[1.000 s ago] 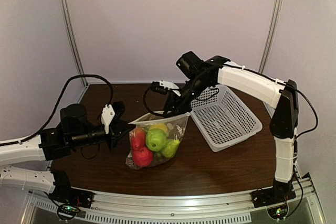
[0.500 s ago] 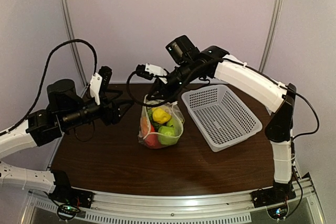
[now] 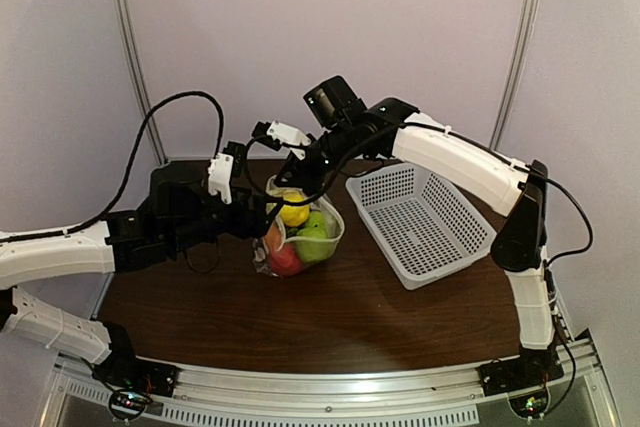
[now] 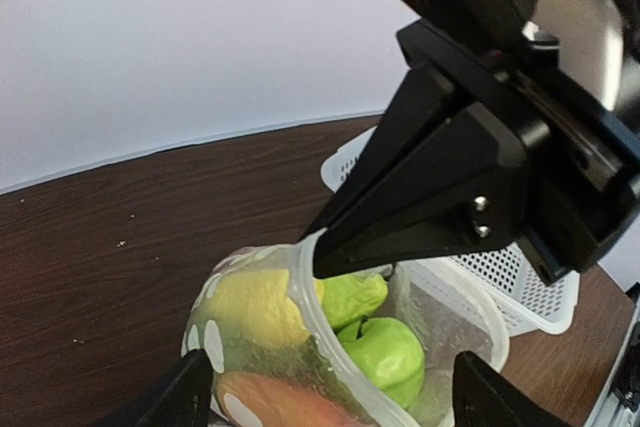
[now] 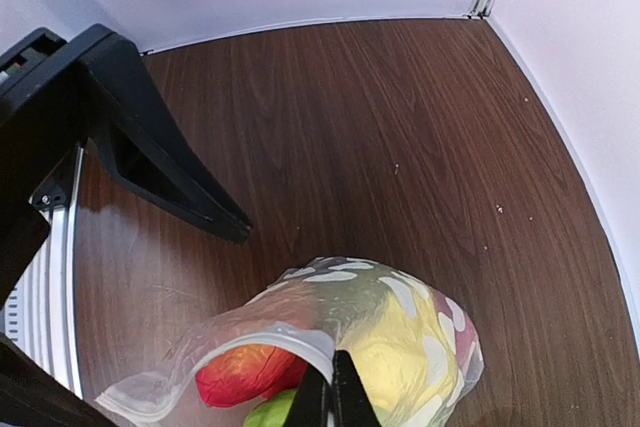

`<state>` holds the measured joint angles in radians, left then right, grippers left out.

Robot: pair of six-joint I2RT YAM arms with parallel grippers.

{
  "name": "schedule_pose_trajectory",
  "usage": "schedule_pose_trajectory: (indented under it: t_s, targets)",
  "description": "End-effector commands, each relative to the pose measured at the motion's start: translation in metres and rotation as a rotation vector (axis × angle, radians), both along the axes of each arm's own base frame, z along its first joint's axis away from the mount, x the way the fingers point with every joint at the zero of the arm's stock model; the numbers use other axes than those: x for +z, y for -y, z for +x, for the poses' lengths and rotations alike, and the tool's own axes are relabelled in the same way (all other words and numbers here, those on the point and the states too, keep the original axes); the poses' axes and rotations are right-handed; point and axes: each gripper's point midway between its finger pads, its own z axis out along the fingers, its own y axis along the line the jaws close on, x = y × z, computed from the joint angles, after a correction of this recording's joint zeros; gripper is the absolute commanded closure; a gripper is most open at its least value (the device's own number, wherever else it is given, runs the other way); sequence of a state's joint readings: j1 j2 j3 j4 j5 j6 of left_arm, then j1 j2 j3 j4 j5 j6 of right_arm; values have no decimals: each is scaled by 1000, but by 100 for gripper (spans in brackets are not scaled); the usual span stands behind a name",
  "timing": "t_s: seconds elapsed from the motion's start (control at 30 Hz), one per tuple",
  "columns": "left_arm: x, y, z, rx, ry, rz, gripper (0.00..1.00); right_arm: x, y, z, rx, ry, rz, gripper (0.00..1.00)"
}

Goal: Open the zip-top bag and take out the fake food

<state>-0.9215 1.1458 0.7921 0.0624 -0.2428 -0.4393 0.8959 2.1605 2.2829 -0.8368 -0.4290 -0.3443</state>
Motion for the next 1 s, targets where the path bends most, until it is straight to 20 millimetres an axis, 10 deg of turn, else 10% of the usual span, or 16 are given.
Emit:
schedule_pose_trajectory:
  t_s: [0.0,0.4,0.63,0.97]
  targets:
    - [6,-10,23,147,32,-35,16,21,-5,7,-57,-2,74,100]
    - [-1,-17,37,190,64,41,53,19,1,-7,-1,-69,74,100]
    - [-12,9,40,78,62,57,49,14,8,-7,-10,-76,57,100]
    - [-3,25,45,7,56,35,98,28,45,-4,-19,-12,-14,94]
